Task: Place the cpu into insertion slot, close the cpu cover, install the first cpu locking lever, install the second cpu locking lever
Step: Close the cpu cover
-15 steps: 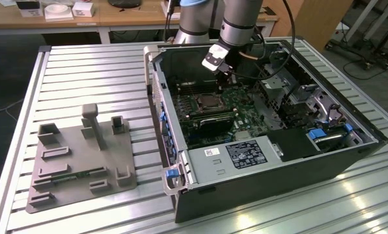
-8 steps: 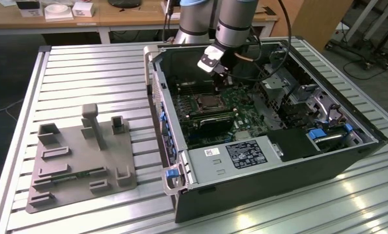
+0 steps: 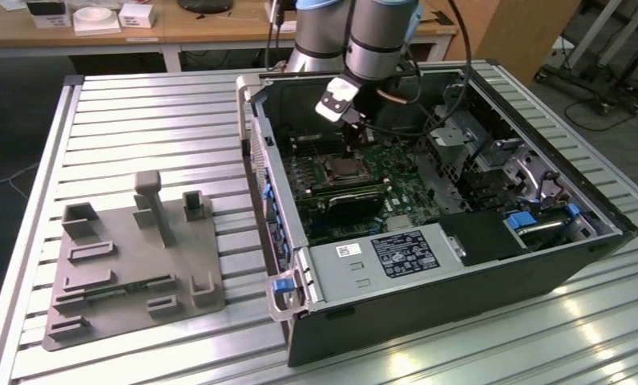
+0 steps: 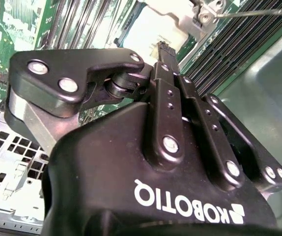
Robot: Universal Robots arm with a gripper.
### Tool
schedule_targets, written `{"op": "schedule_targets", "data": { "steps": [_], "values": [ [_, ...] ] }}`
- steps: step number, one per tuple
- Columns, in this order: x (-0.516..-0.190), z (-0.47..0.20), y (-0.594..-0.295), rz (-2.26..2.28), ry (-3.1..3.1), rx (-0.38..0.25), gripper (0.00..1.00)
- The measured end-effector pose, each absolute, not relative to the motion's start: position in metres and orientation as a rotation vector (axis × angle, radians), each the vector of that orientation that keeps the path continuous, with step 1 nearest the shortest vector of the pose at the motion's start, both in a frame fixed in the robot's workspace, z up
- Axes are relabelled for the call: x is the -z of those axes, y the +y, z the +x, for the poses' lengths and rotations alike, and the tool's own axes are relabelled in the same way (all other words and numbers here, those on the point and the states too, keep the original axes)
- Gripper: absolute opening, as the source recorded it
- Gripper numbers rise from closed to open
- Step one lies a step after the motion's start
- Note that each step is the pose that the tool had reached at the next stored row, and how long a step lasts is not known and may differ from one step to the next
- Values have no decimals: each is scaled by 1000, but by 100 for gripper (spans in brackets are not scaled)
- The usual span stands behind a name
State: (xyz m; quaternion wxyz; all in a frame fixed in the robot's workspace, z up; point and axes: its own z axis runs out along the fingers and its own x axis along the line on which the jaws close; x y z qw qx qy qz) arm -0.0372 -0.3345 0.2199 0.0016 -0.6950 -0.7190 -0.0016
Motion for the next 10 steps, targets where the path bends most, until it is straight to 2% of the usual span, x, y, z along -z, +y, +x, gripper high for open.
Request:
{"op": "schedule_targets", "data": {
  "steps": [10],
  "values": [
    [-218,-52,-335,-2157,-2279,5,10]
  ]
}}
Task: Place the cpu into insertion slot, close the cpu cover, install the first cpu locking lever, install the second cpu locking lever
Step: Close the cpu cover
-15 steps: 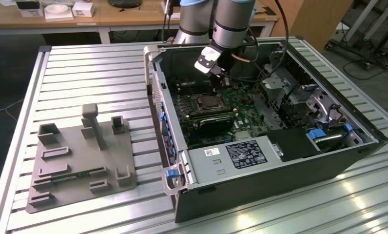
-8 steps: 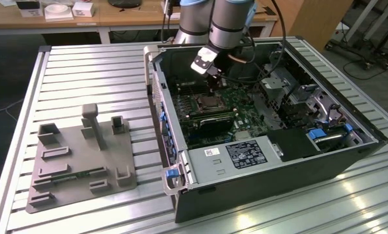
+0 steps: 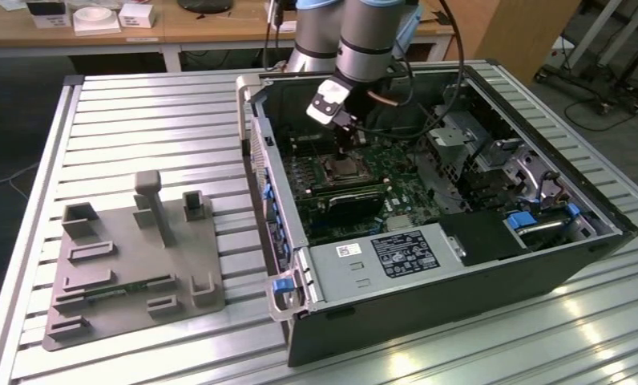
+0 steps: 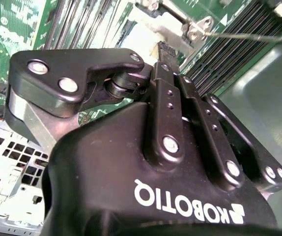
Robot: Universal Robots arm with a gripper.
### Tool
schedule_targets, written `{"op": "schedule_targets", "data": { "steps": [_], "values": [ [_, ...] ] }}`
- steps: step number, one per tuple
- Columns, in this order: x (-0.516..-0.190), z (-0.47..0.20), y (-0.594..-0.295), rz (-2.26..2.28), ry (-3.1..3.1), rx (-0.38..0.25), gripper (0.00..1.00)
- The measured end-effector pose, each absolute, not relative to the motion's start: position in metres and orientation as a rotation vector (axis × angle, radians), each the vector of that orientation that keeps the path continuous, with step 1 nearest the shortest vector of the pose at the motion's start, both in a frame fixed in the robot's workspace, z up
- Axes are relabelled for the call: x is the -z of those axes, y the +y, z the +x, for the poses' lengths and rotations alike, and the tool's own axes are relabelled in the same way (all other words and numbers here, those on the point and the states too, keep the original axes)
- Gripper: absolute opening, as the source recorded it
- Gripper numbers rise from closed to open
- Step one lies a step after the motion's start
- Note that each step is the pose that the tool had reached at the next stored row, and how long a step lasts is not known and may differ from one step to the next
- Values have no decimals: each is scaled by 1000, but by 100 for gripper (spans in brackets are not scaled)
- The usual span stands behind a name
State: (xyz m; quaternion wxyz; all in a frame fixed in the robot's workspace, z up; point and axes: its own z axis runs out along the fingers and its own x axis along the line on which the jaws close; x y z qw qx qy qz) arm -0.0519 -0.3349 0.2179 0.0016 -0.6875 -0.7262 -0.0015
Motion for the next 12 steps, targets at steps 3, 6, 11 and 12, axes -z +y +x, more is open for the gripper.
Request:
{"op": "schedule_targets", "data": {
  "steps": [3,6,11,12],
  "values": [
    [-216,-55,-335,-2157,-2280,5,10],
    [-215,-58,-335,-2157,-2280,4,10],
    [-214,-62,-335,-2157,-2280,5,10],
    [-214,-63,-335,-2157,-2280,5,10]
  ]
}}
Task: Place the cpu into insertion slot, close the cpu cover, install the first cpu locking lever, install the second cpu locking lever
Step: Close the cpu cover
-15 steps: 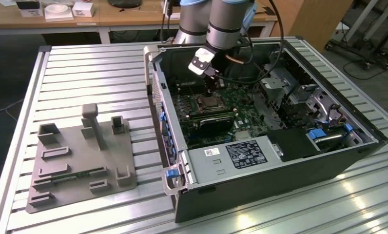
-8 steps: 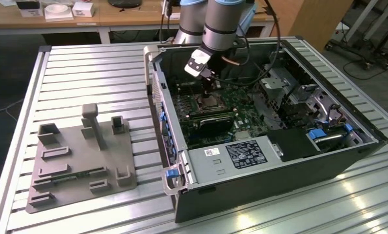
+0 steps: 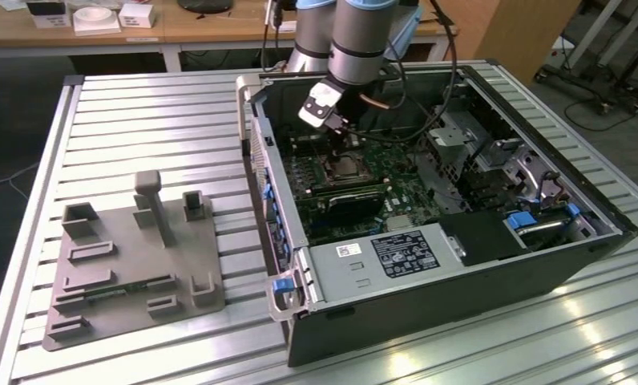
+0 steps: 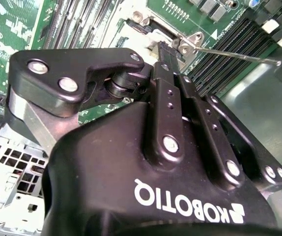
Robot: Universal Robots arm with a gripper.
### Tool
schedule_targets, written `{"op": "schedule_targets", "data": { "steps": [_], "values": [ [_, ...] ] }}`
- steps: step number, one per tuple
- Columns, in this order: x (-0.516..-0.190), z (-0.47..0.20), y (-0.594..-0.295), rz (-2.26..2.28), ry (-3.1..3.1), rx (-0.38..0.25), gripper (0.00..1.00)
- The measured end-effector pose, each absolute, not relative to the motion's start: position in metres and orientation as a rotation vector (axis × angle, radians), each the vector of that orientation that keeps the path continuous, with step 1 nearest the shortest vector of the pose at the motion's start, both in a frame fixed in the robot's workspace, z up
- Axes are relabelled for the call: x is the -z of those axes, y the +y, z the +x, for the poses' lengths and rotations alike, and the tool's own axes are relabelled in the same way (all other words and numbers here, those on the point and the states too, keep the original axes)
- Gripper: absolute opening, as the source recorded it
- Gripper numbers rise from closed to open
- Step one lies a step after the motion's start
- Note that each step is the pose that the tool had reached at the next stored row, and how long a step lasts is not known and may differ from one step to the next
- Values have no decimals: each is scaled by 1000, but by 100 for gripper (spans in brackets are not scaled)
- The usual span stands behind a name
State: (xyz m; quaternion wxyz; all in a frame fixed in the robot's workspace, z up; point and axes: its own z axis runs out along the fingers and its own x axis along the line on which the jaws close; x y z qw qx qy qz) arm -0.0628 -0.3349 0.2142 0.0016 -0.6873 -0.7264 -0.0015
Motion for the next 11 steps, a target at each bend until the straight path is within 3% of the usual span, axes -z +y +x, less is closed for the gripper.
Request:
{"op": "schedule_targets", "data": {
  "steps": [11],
  "values": [
    [-212,-68,-335,-2157,-2280,5,10]
  ]
}}
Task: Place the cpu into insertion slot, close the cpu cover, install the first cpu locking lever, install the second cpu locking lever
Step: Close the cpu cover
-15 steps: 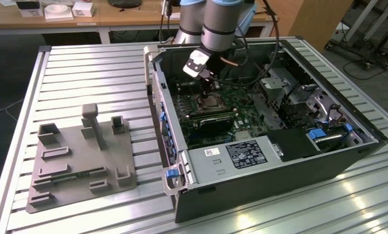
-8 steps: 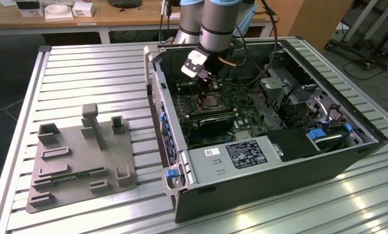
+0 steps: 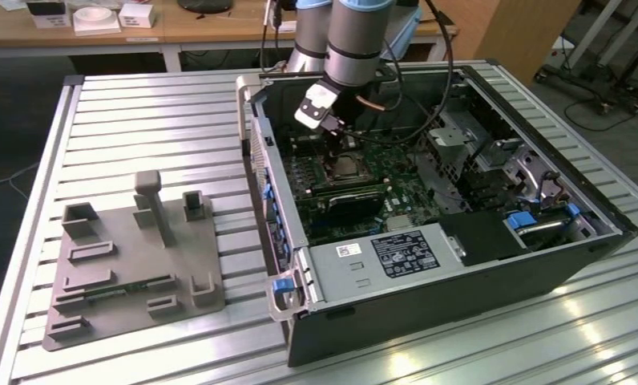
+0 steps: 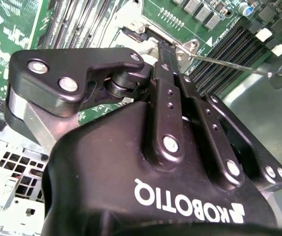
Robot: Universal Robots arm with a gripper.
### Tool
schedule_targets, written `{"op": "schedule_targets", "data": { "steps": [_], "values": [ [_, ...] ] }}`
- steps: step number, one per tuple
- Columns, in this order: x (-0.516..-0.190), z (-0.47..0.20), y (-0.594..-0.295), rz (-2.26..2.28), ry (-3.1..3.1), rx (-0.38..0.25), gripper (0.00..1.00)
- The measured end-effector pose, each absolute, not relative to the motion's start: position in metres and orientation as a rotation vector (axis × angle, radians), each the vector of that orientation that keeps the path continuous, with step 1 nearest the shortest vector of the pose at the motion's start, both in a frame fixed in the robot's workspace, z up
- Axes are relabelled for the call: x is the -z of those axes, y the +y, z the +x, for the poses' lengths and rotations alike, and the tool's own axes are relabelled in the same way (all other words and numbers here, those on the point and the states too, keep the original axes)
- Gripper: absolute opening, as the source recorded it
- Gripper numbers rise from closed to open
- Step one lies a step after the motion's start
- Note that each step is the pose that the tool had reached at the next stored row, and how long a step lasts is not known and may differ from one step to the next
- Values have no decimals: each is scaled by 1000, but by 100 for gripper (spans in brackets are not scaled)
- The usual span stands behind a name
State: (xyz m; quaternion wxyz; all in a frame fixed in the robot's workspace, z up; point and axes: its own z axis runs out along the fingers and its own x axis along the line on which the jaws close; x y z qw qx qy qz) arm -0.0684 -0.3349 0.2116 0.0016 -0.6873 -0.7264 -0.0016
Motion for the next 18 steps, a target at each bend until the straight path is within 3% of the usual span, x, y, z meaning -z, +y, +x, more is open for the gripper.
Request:
{"op": "schedule_targets", "data": {
  "steps": [18],
  "values": [
    [-204,-71,-335,-2157,-2280,5,10]
  ]
}}
